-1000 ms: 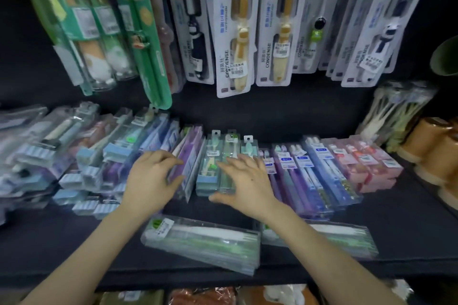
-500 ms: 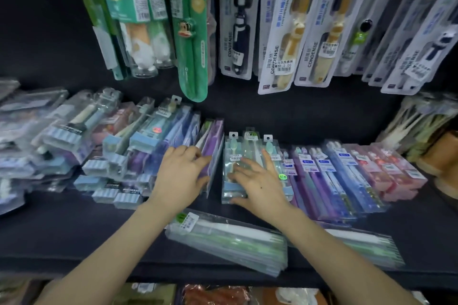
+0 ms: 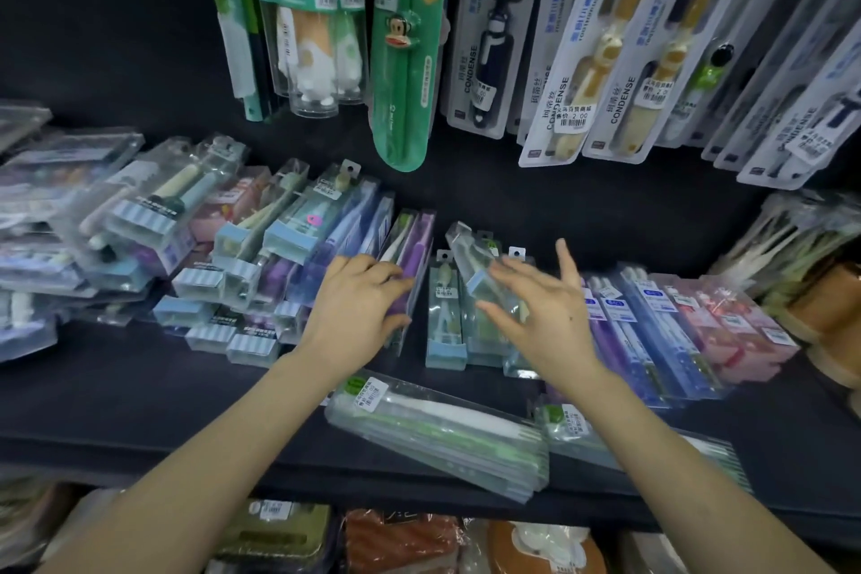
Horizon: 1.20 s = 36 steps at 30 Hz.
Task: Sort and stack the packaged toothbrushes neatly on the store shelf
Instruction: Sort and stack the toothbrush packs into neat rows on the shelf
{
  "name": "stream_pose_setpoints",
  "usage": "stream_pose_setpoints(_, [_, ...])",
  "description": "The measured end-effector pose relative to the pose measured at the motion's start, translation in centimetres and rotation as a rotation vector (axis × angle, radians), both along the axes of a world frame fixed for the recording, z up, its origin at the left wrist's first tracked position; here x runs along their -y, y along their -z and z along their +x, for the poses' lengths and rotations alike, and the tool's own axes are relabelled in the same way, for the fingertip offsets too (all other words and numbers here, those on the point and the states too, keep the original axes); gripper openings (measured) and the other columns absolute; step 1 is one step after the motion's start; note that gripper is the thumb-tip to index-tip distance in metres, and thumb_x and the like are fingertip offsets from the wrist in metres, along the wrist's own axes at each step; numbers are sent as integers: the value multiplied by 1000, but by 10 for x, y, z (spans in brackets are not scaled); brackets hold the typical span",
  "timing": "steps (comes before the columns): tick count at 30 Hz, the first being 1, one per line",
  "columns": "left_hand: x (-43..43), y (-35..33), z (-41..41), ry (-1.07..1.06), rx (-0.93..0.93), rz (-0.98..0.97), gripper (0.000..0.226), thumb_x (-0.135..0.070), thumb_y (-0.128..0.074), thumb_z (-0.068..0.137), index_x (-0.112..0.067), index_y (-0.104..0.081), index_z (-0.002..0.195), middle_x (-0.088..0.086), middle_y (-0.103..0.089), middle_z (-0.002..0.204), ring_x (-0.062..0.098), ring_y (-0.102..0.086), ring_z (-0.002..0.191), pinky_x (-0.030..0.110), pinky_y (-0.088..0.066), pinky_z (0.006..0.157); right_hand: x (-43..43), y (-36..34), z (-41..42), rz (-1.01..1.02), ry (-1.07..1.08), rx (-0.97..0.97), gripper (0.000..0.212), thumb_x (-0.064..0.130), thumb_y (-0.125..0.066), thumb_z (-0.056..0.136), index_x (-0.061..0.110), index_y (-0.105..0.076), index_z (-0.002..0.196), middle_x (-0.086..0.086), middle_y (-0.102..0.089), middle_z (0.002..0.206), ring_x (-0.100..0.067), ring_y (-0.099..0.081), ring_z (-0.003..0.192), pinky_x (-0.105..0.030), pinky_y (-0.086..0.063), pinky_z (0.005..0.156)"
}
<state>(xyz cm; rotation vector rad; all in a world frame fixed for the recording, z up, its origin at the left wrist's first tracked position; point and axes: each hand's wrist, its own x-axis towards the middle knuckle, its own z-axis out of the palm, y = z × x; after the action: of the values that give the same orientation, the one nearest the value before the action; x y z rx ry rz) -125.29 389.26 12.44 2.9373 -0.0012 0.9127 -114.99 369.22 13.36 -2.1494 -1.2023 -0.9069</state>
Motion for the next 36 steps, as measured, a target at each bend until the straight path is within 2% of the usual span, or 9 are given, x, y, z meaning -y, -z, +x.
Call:
stream_pose_setpoints(7, [0,-1,-1,9,-24,4,49,-24,-93,51,-10,-77,94,10,-73,90,32,-67,81,43,-50,71,-18,25,-10,-368,-60,119,32,40,-90,56,19,-77,76,8,-74,78,-20,-70,84,-67,-26,103])
stream_pose_setpoints(14, [-1,-3,-2,20,-47,10,48,-26,-91,55,-11,-76,98,9,-73,93,32,-66,84,44,-50,73,-21,21,-5,-420,-35,-36,29,38,-88,61,22,-78,84,8,-71,81,-24,-66,81,-61,-32,101])
stream_pose_setpoints(19, [-2,-3,-3,20,-51,-29,49,-27,-90,58,-11,-75,102,6,-74,97,29,-66,85,41,-47,75,-26,14,-7,-361,65,-261,38,48,-60,89,25,-69,117,9,-70,105,-18,-56,106,-39,-20,110])
stream_pose_setpoints(22, [-2,-1,-2,7,-45,-61,55,-28,-89,59,-8,-72,107,5,-74,94,28,-64,83,38,-43,75,-47,5,-16,-202,84,-523,46,51,-47,95,26,-54,134,9,-70,103,-18,-56,108,-33,-28,99])
stream_pose_setpoints(25, [-2,1,-1,-32,-33,-111,63,-27,-86,63,-5,-65,118,9,-72,88,30,-62,89,37,-36,80,-70,1,-22,-212,57,-730,57,54,-45,95,24,-42,143,4,-70,98,-21,-61,102,-36,-41,98])
stream_pose_setpoints(27, [-2,3,0,-40,-16,-180,70,-22,-83,67,-3,-56,129,6,-72,103,29,-59,103,33,-28,91,-80,0,-26,-250,74,-774,63,57,-47,92,24,-37,146,2,-70,95,-21,-62,100,-38,-45,95])
stream_pose_setpoints(30, [-5,5,-2,-31,-2,-261,74,-21,-81,68,-5,-51,133,0,-70,113,25,-56,113,26,-22,93,-79,4,-31,-243,114,-735,60,57,-47,91,25,-43,142,4,-71,94,-20,-62,100,-37,-42,97])
stream_pose_setpoints(33, [-8,3,-3,-5,-32,-207,63,-29,-87,63,-10,-66,119,0,-74,95,28,-61,94,34,-31,85,-50,7,-22,-209,354,-416,59,65,-43,88,29,-54,133,3,-69,113,-22,-55,111,-34,-29,94])
stream_pose_setpoints(36, [-7,4,-3,47,-28,-150,48,-25,-91,57,-14,-75,101,-1,-75,91,27,-64,81,41,-42,74,-2,17,-5,-533,390,-336,75,73,-45,81,32,-38,144,1,-47,144,-22,-33,138,-44,-9,111])
